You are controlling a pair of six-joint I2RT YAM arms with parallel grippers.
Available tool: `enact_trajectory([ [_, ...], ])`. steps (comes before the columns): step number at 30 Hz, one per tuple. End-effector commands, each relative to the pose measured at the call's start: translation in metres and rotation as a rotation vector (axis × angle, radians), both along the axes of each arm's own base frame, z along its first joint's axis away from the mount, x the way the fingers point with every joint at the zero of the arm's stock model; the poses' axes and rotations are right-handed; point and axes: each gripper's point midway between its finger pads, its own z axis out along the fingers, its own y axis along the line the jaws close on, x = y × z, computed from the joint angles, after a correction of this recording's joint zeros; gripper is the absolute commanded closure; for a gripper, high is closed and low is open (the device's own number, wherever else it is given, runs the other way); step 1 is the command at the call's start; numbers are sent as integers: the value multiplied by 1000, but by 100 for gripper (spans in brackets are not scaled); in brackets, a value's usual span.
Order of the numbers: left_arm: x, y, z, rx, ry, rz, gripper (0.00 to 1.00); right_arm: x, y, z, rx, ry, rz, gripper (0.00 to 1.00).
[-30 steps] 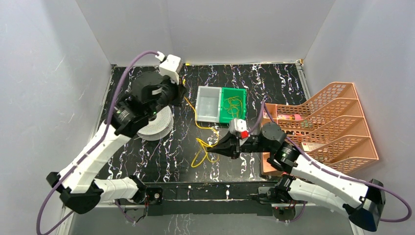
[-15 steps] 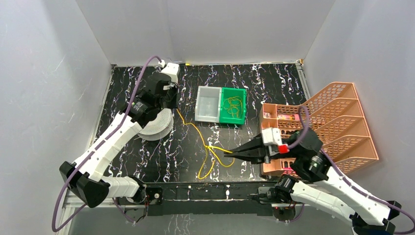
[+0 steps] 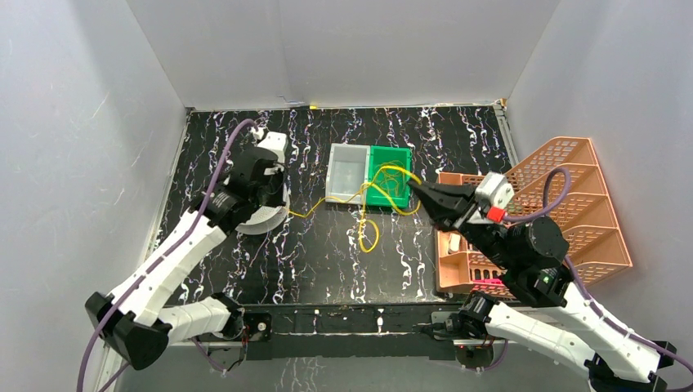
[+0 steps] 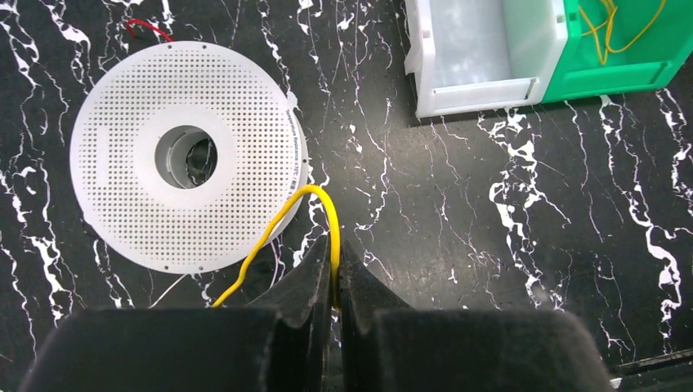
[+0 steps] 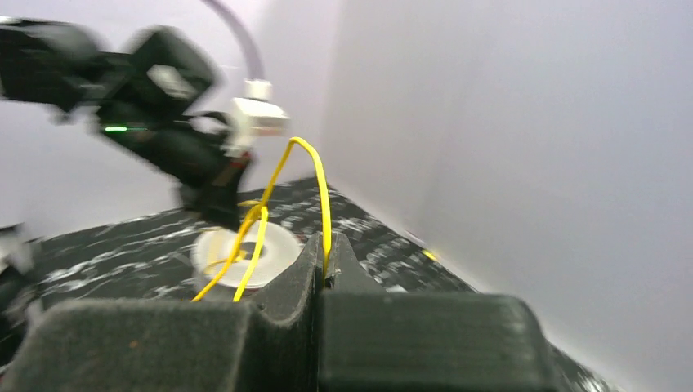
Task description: Wrap the cables
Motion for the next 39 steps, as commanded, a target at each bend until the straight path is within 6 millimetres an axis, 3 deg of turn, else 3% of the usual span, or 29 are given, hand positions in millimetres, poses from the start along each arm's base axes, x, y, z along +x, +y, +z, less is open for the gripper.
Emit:
enact_trajectory([
  [1,-15,12,9,-17,-11,21,100,53,-65,19,142,92,-442,100],
  [5,-28,7,15,-78,-11,-18,100,82,-102,3,168,185,-737,100],
  [8,-35,4,31,-131,-46,-50,100,95,-115,-12,133,231,-897,100],
  [9,-38,4,42,-152,-75,-55,100,99,-116,-19,108,240,-939,100],
  [10,-43,13,82,-195,-176,-42,100,110,-117,-45,15,268,-1053,100],
  [12,-48,20,107,-221,-238,-32,100,115,-117,-64,-49,276,-1110,97],
  [16,-64,37,154,-278,-357,-15,100,124,-121,-102,-116,297,-1188,77],
  [22,-93,60,209,-349,-484,-2,100,159,-145,-156,-98,445,-1220,69],
  [27,-114,73,232,-376,-527,-8,100,185,-164,-196,-44,592,-1237,62],
  [33,-133,97,253,-411,-599,43,100,198,-175,-238,-15,725,-1277,56],
  [36,-134,95,254,-416,-598,33,100,200,-167,-245,3,760,-1239,55],
  [39,-132,86,253,-418,-578,0,100,202,-147,-238,14,778,-1116,51],
])
